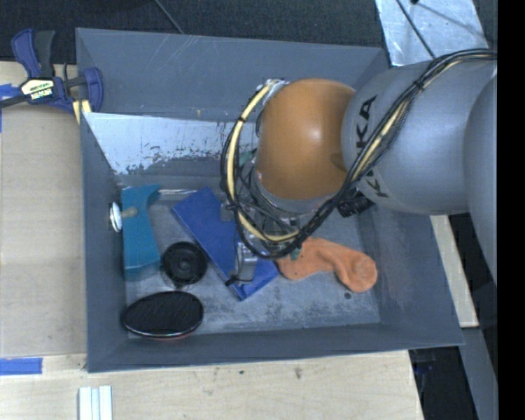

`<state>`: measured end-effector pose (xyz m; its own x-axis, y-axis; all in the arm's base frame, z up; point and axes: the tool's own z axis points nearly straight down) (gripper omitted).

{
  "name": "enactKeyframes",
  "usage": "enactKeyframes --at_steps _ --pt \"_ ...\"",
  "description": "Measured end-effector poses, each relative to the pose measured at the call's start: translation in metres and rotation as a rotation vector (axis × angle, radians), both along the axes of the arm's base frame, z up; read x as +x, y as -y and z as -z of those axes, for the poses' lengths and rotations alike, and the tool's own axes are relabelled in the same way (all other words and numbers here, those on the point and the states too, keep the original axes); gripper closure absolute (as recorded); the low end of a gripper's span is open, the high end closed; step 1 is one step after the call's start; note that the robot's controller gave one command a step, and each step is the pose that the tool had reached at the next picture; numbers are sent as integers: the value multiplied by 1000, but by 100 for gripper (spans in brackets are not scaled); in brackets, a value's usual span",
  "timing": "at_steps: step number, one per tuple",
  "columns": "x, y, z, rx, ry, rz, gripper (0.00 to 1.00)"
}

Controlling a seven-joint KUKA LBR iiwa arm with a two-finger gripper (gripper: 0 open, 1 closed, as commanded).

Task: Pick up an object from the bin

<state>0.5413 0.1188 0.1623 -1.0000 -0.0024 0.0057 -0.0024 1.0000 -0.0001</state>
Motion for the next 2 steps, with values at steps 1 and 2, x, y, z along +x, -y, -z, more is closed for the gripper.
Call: enactKeyframes --at_steps 1,2 --pt "2 1 -5 1 8 3 0" --pt "3 3 -5 2 9 -12 0"
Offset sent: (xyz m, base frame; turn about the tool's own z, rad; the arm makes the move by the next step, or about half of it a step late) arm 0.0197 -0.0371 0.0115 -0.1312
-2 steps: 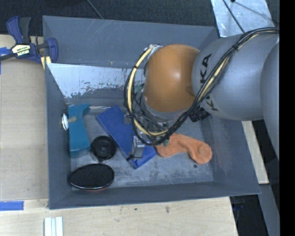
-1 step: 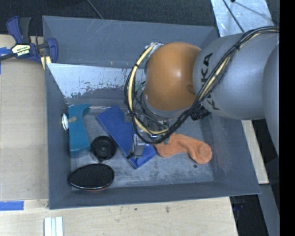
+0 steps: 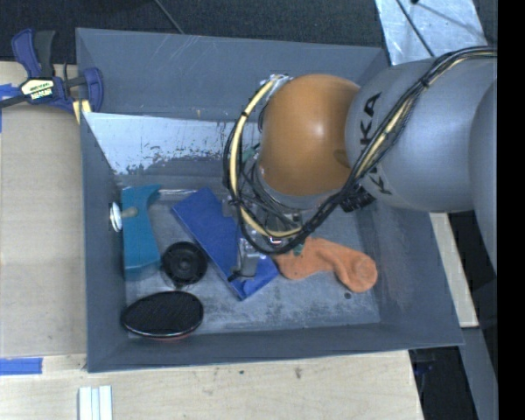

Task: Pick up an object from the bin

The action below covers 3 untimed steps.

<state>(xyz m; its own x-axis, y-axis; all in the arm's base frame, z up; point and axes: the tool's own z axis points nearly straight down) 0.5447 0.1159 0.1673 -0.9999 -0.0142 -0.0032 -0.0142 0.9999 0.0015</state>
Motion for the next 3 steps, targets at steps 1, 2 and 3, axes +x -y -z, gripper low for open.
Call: enactKeyframes --at_steps 1,2,3 --pt "0 32 -8 -1 -1 -94 0" --pt "7 89 -27 -1 0 -97 0" --pt "23 113 -16 -5 4 -96 0"
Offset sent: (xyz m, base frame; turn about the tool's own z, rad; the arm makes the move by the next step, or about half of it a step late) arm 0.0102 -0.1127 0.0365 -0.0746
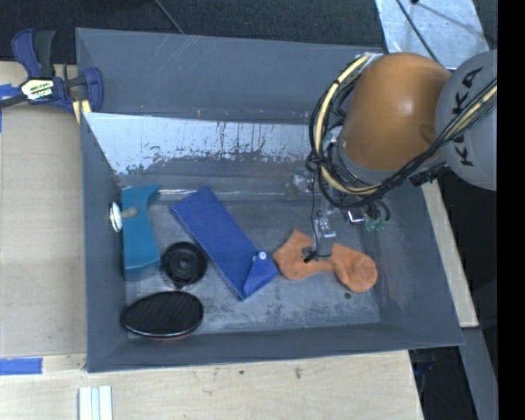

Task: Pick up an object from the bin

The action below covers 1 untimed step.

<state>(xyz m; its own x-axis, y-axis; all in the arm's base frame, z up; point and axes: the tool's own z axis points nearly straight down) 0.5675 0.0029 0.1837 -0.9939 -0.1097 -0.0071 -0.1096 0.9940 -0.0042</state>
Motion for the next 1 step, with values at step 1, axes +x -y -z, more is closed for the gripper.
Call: enactKeyframes --at_steps 1 --pt "-22 -3 42 4 -1 -27 0"
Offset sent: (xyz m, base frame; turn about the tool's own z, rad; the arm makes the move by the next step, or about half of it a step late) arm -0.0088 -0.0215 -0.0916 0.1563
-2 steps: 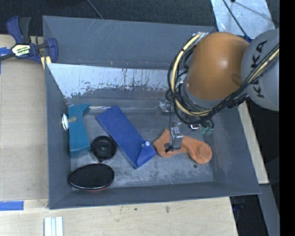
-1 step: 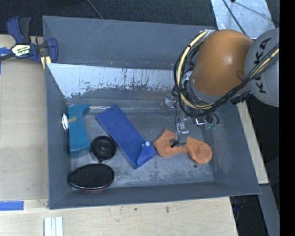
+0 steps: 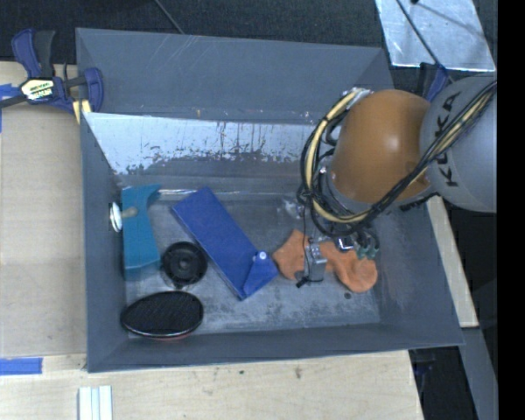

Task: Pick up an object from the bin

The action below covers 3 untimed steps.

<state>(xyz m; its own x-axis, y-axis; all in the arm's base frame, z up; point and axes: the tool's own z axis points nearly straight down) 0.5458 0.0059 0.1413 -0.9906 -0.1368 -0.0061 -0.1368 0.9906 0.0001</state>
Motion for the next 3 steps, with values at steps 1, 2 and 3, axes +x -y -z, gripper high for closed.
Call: enactKeyframes --at_steps 1,2,3 --pt "3 14 30 0 -5 101 0" --pt "7 32 70 -1 -1 -46 100" --pt "7 32 70 0 -1 -44 100"
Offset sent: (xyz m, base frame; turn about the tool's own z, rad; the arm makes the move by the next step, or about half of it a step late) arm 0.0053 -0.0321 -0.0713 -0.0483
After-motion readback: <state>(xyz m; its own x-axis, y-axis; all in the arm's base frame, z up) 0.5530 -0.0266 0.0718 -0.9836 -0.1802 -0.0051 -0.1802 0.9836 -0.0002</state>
